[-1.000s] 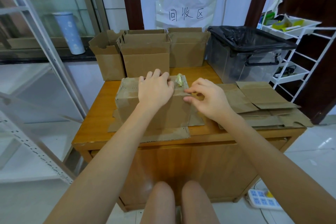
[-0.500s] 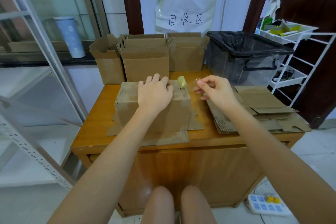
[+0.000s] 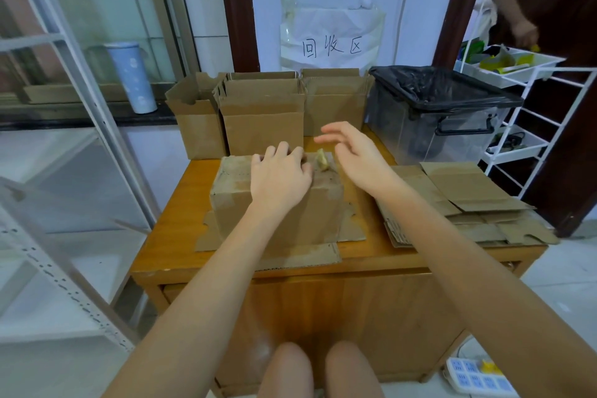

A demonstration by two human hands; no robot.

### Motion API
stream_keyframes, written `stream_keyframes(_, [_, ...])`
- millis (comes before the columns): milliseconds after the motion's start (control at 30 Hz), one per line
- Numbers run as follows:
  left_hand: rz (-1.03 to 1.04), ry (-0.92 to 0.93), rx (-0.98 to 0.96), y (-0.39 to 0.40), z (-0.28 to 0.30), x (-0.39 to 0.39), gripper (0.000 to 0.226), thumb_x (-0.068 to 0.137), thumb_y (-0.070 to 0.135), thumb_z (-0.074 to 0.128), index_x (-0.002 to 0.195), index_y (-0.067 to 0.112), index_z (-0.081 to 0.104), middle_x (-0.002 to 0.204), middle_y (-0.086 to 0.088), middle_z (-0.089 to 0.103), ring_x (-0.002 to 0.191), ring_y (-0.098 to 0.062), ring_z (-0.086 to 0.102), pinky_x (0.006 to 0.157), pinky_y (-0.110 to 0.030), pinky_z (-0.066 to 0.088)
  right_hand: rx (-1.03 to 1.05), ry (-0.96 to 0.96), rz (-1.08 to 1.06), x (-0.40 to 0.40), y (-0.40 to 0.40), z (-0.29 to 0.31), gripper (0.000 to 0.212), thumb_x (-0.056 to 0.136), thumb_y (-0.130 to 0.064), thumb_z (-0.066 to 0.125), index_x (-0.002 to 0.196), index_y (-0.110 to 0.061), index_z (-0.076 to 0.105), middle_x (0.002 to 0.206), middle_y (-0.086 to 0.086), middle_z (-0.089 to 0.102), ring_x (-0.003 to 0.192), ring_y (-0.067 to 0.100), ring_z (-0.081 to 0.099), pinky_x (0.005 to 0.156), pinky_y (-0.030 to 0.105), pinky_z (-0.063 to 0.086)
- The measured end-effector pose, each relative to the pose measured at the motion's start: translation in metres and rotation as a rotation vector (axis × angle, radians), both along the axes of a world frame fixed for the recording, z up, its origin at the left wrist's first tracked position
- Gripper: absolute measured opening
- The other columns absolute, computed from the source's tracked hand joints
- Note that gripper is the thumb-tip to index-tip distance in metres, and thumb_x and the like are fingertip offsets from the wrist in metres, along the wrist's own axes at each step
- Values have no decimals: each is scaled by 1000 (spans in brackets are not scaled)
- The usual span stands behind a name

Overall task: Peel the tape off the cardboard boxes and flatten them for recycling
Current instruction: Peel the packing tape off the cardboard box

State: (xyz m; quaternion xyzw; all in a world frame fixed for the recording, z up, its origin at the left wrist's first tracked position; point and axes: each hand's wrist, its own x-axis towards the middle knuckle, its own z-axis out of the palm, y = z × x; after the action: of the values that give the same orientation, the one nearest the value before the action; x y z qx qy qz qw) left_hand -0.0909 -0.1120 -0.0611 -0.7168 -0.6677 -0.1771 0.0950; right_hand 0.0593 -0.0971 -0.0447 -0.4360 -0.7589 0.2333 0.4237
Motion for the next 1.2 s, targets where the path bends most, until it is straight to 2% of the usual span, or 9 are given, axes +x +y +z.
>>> stream_keyframes(167, [0, 1, 3, 2, -1, -1, 39, 99, 34, 28, 125, 19, 54, 125, -4, 52, 115, -24, 45, 93, -39, 32, 65, -58, 11, 14, 2, -4, 11, 92, -15, 57, 94, -22, 65, 97, -13, 61, 98, 7, 58, 94, 31, 48])
stream_keyframes(200, [1, 3, 4, 2, -1, 0, 39, 99, 34, 28, 125, 20, 54, 125, -4, 52, 116, -24, 46, 93, -39, 33, 88, -139, 22, 15, 3, -4, 5, 89, -24, 61, 93, -24, 64, 96, -13, 58, 98, 9, 57, 92, 32, 47])
stream_keyframes(300, [4, -1, 7, 2, -1, 0, 39, 99, 34, 29, 125, 20, 54, 125, -3, 52, 116, -24, 46, 92, -39, 33, 128, -450, -71, 14, 3, 5, 18, 85, -35, 65, 97, -23, 57, 98, -7, 53, 95, 12, 52, 85, 35, 49])
stream_keyframes(400, [6, 6, -1, 0, -1, 0, 39, 99, 34, 28, 125, 20, 53, 126, -4, 52, 117, -24, 46, 94, -40, 33, 72, -515, -133, 0, 3, 13, 32, 86, -32, 63, 112, -18, 52, 99, -2, 48, 86, 16, 53, 76, 35, 50])
stream_keyframes(500, [2, 9, -3, 1, 0, 0, 39, 100, 36, 28, 126, 20, 53, 127, -4, 52, 118, -24, 46, 97, -40, 34, -26, -583, -186, -10, 7, 14, 31, 86, -39, 63, 109, -18, 54, 107, 1, 42, 82, 15, 49, 70, 28, 43])
stream_keyframes(667, [7, -5, -15, 3, -1, 0, 39, 99, 38, 29, 126, 21, 54, 126, -3, 52, 118, -23, 45, 97, -41, 33, -283, -478, -103, -5, 17, 13, 34, 83, -44, 68, 99, -20, 49, 103, 2, 48, 83, 15, 47, 65, 24, 40])
stream_keyframes(867, [-23, -17, -2, 0, 0, -1, 39, 99, 33, 29, 127, 21, 54, 125, -3, 52, 117, -23, 45, 94, -39, 33, -144, -465, -154, -2, 16, 15, 26, 87, -33, 67, 84, -15, 49, 76, -4, 48, 67, 11, 43, 56, 21, 34])
stream_keyframes(1100, [-100, -25, -6, -1, 1, -6, 39, 99, 32, 28, 127, 22, 55, 127, -1, 52, 116, -20, 46, 95, -38, 33, -332, -279, -99, 17, 19, 18, 27, 85, -17, 71, 107, -11, 55, 87, -2, 59, 75, 6, 57, 59, 15, 44])
stream_keyframes(1200, [-124, -20, -11, -1, 0, -8, 40, 99, 32, 28, 127, 23, 55, 128, 1, 52, 116, -20, 46, 95, -37, 32, -472, -161, -46, 27, 24, 17, 32, 81, -20, 75, 109, -12, 62, 101, 6, 66, 93, 16, 64, 75, 22, 53])
